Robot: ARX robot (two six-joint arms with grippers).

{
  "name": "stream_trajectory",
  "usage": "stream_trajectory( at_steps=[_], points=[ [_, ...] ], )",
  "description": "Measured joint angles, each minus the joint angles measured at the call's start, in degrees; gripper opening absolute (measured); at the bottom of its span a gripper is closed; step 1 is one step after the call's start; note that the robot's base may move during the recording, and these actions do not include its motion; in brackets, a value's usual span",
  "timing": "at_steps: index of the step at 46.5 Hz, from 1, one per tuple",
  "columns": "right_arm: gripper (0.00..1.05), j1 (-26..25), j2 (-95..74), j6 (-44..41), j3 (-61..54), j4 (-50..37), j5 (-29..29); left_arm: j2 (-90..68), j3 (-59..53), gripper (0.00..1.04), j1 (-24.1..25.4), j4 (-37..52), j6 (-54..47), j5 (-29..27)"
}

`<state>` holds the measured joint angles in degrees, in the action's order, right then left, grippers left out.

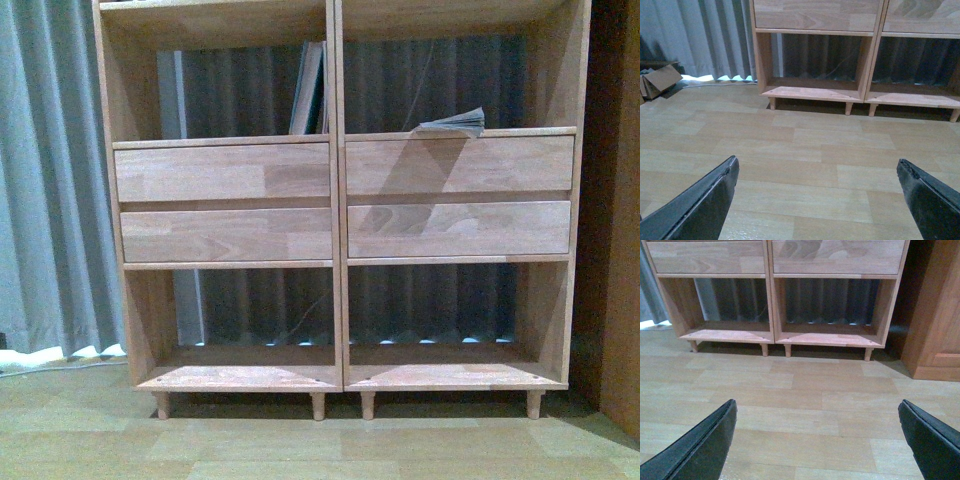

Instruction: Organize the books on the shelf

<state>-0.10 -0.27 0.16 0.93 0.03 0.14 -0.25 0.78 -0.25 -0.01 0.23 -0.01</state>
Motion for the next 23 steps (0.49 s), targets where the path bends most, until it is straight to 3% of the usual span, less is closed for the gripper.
stream_trajectory(
  at_steps=[23],
  points=[
    [0.98, 0.0, 0.0, 0.0, 0.0, 0.0, 0.0, 0.0, 0.0, 0.97, 0.0, 0.0, 0.0, 0.0]
  ],
)
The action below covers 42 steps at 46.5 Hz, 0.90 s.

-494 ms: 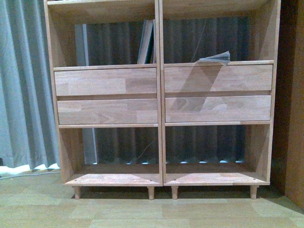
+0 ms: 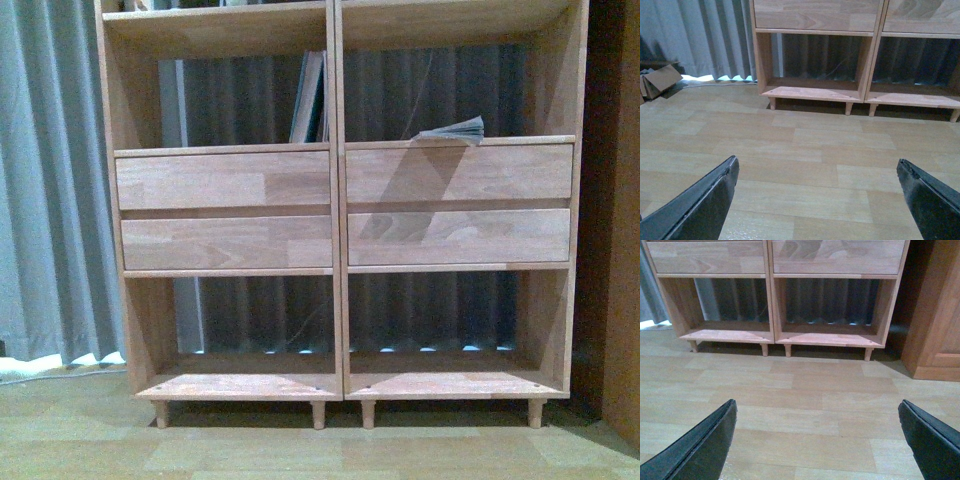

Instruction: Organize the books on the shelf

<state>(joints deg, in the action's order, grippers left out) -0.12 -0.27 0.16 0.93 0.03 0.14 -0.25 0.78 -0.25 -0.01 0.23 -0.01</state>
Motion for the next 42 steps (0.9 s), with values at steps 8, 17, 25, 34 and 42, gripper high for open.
stream_trajectory(
  at_steps=[8, 17, 25, 34, 42],
  points=[
    [0.98, 0.0, 0.0, 0.0, 0.0, 0.0, 0.0, 0.0, 0.0, 0.97, 0.0, 0.0, 0.0, 0.0],
    [0.98, 0.0, 0.0, 0.0, 0.0, 0.0, 0.0, 0.0, 0.0, 0.97, 0.0, 0.0, 0.0, 0.0],
    [0.98, 0.0, 0.0, 0.0, 0.0, 0.0, 0.0, 0.0, 0.0, 0.97, 0.0, 0.0, 0.0, 0.0],
    [0.98, 0.0, 0.0, 0.0, 0.0, 0.0, 0.0, 0.0, 0.0, 0.97, 0.0, 0.0, 0.0, 0.0],
    [0.98, 0.0, 0.0, 0.0, 0.0, 0.0, 0.0, 0.0, 0.0, 0.97, 0.0, 0.0, 0.0, 0.0]
  ],
)
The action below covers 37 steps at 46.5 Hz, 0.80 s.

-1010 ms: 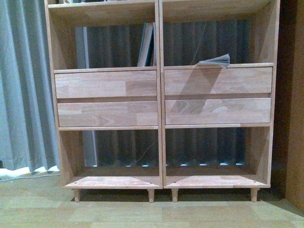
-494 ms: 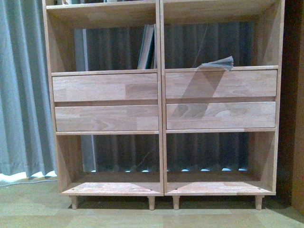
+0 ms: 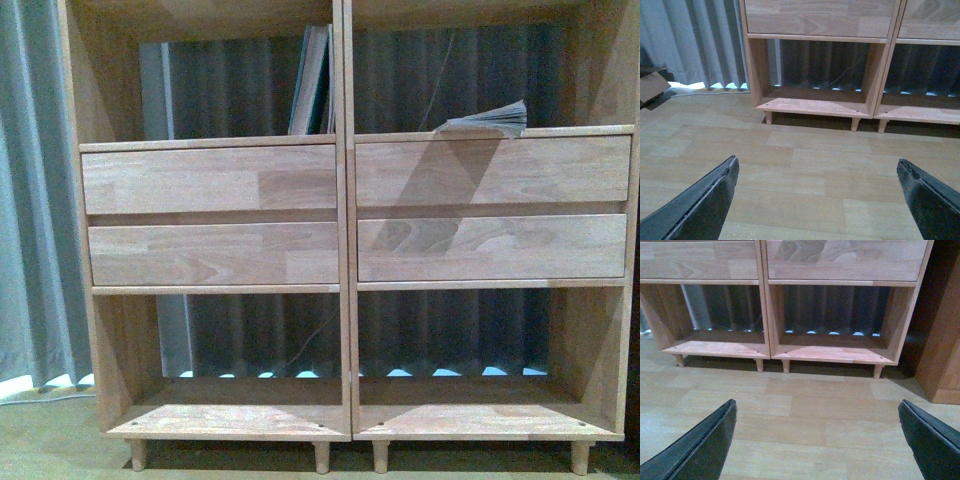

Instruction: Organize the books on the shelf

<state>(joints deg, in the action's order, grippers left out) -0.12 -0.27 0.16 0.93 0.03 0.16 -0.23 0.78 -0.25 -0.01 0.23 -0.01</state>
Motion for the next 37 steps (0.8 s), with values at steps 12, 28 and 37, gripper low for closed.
stream_trajectory(
  at_steps=[12, 28, 37],
  points=[
    [0.98, 0.0, 0.0, 0.0, 0.0, 0.0, 0.0, 0.0, 0.0, 0.97, 0.0, 0.0, 0.0, 0.0],
    [0.98, 0.0, 0.0, 0.0, 0.0, 0.0, 0.0, 0.0, 0.0, 0.97, 0.0, 0.0, 0.0, -0.1],
    [0.98, 0.0, 0.0, 0.0, 0.0, 0.0, 0.0, 0.0, 0.0, 0.97, 0.0, 0.0, 0.0, 0.0]
  ],
)
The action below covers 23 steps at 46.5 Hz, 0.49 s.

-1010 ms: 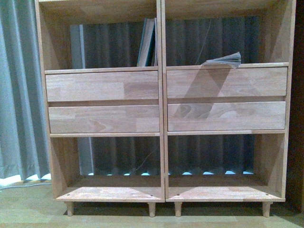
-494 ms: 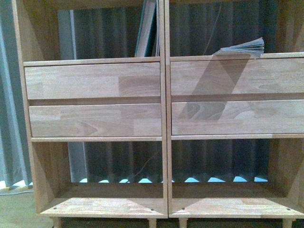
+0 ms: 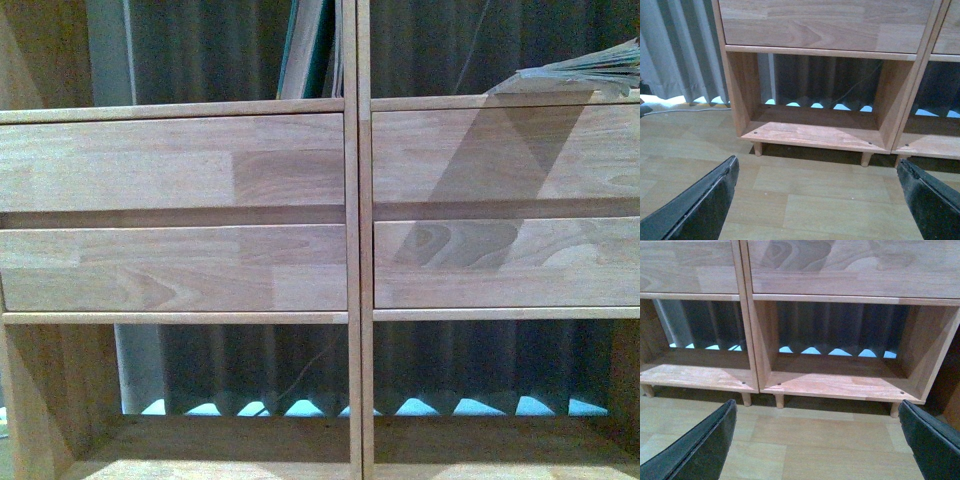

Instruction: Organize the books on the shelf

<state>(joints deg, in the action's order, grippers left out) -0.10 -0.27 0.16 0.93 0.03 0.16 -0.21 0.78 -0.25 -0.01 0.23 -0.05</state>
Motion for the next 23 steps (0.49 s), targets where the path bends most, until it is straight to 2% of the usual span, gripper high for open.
stream_trajectory(
  at_steps=[23],
  points=[
    [0.98, 0.0, 0.0, 0.0, 0.0, 0.0, 0.0, 0.0, 0.0, 0.97, 0.0, 0.0, 0.0, 0.0]
  ],
)
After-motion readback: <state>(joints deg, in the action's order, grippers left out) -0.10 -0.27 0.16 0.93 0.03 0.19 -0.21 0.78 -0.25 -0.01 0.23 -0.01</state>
